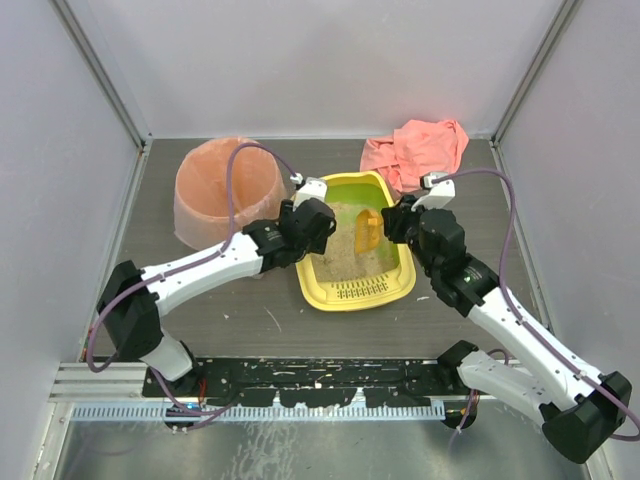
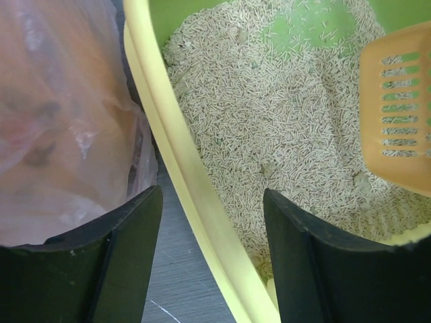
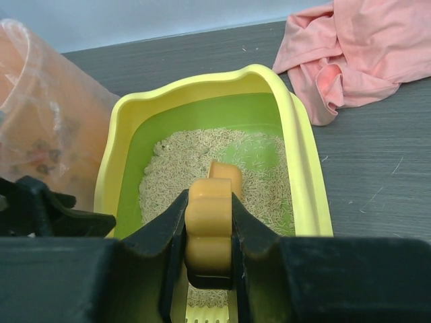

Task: Clean the litter box

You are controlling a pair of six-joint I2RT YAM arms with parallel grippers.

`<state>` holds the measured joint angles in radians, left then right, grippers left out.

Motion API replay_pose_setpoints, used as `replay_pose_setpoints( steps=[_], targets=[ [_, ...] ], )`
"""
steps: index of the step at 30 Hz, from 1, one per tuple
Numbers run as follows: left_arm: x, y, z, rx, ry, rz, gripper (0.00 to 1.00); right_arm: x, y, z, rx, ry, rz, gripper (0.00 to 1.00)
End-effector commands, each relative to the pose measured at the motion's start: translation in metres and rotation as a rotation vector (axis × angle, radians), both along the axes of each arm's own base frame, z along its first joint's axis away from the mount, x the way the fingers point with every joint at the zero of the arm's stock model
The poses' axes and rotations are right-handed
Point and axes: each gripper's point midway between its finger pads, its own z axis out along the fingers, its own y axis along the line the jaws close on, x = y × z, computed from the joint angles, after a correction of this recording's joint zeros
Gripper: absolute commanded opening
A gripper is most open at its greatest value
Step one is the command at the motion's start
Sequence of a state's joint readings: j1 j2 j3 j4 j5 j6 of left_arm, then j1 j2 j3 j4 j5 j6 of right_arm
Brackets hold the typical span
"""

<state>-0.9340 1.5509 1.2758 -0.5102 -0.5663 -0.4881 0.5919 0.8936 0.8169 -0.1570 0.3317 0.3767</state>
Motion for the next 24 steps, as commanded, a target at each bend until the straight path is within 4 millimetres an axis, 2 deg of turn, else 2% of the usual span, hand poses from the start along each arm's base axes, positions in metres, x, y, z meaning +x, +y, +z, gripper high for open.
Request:
replay_pose_setpoints(
  steps=[1,6,12,15,18,24],
  targets=[
    [0.010,-0.013,0.008,0.017,-0.017,-0.042,0.61,-0.002,-0.005,0.032,0.107,-0.101,-0.023,0.01],
    [0.013,-0.008,-0.013,0.089,0.045,-0.055,0.56,-0.009,-0.014,0.039,0.117,-0.125,-0.046,0.01],
    [0.017,0.002,-0.026,0.115,0.077,-0.030,0.54,-0.012,-0.017,0.044,0.132,-0.139,-0.050,0.01],
    [0.021,0.006,-0.032,0.121,0.086,-0.036,0.45,-0.012,-0.015,0.045,0.129,-0.139,-0.039,0.01],
    [0.026,0.009,-0.031,0.144,0.064,-0.063,0.25,-0.012,-0.016,0.042,0.121,-0.132,-0.042,0.01],
    [0.032,0.019,-0.028,0.172,0.029,-0.098,0.19,-0.014,-0.014,0.035,0.130,-0.109,-0.037,0.01]
  ],
)
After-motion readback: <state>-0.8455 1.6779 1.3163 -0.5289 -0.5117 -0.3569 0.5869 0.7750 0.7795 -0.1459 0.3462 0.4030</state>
